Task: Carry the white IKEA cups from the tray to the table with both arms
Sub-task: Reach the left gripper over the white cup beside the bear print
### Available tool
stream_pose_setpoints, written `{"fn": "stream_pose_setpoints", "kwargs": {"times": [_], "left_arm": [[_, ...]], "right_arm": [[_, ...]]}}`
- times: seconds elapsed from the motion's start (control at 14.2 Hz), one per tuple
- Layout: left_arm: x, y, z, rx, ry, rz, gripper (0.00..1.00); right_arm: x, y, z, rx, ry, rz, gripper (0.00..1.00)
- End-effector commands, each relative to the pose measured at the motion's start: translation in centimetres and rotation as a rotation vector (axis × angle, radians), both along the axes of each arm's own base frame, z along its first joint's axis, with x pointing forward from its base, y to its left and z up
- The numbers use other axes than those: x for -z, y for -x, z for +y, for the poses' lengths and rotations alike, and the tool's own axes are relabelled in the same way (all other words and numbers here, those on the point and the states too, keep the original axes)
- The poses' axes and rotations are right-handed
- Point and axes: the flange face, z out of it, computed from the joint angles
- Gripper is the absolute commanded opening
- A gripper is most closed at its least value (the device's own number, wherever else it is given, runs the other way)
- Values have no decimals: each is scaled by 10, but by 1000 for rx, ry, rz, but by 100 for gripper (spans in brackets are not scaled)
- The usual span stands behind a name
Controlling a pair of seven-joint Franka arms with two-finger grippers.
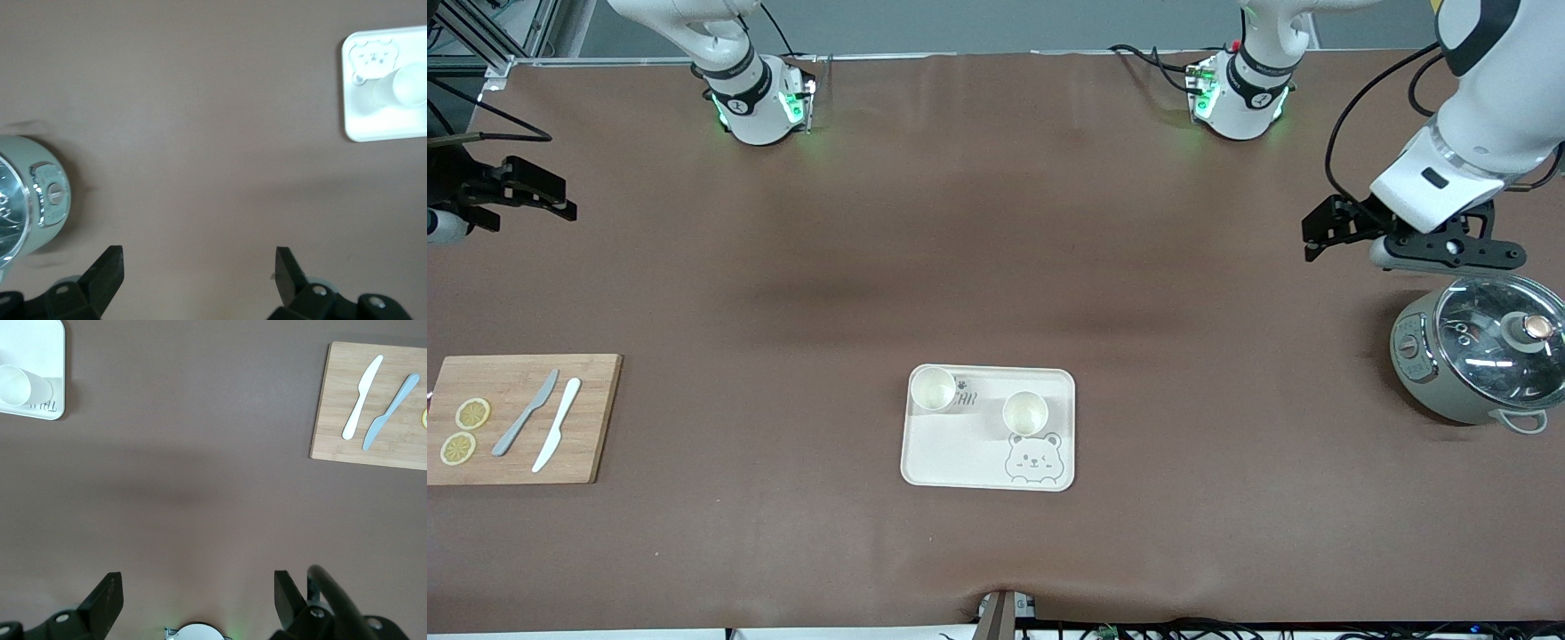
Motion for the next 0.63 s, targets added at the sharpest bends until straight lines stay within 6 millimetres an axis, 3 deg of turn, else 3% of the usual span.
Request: {"fn": "stream_pose_setpoints", "kwargs": {"times": [0.0,0.14,0.56], "left_arm": [[19,-33,-48,-19,-33,15,100],[37,-52,-89,3,-41,20,100],[122,-97,-189,37,-40,74,100]], "right_arm": [[-2,-1,-1,-6,-19,-1,100],[-1,-1,0,-6,-17,4,100],[-1,-1,1,-8,-17,7,100]]}}
